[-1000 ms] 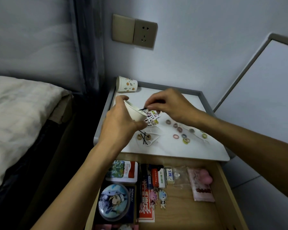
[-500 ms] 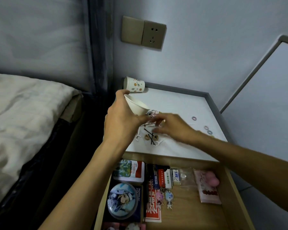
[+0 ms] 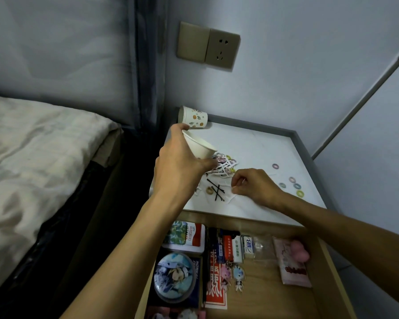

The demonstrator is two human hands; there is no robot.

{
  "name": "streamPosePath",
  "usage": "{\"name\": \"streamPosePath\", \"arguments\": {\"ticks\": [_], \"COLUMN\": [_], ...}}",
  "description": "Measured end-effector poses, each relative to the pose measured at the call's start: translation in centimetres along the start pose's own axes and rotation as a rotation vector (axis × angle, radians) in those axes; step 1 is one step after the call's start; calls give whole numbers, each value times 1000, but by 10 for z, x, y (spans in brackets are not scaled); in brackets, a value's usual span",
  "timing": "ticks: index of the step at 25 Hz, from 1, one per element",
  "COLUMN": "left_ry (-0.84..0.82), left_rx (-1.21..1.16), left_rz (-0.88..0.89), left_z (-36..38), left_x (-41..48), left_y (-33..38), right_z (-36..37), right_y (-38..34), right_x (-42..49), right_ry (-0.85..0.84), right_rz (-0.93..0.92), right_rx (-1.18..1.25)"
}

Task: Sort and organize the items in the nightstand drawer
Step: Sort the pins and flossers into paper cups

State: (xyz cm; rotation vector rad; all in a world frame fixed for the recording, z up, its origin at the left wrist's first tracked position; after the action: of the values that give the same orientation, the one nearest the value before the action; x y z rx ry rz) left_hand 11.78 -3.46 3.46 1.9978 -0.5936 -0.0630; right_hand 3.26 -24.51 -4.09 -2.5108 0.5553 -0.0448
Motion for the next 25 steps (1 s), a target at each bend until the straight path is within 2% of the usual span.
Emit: {"name": "streamPosePath", "arguments": {"ticks": [4, 8, 12, 17, 20, 23, 25], "left_ry": [-4, -5, -12, 11, 21, 15, 12], "left_rx": [20, 27, 25, 12, 17, 23, 23], "left_rz": [2, 6, 5, -38, -56, -64, -65], "left_z": [1, 3, 4, -4, -7, -7, -8], "left_x": [1, 0, -1, 5, 7, 7, 7], "left_y": [0, 2, 0, -7, -11, -11, -11], "right_z": [2, 19, 19, 24, 26, 31, 33], "right_y": [-22, -40, -43, -50, -59, -71, -70], "right_x": [4, 1, 8, 20, 20, 14, 12], "right_ry": [39, 69, 63, 151, 165, 36, -40], "right_rz": [-19, 91, 208, 224, 135, -59, -90], "right_rx": [-99, -357, -316, -393, -562, -767, -831]}}
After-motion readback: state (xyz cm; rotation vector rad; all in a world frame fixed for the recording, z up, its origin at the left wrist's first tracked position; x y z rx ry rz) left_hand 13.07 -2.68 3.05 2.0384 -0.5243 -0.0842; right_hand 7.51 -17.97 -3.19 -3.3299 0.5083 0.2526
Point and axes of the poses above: each hand's wrist, its own x-axis towards the middle knuckle, its own z-axis out of the palm, y = z × x, the point moved 4 cm from there along x, towards the middle knuckle, and after that the axes turned 5 degrees about x, right-handed, at the moved point
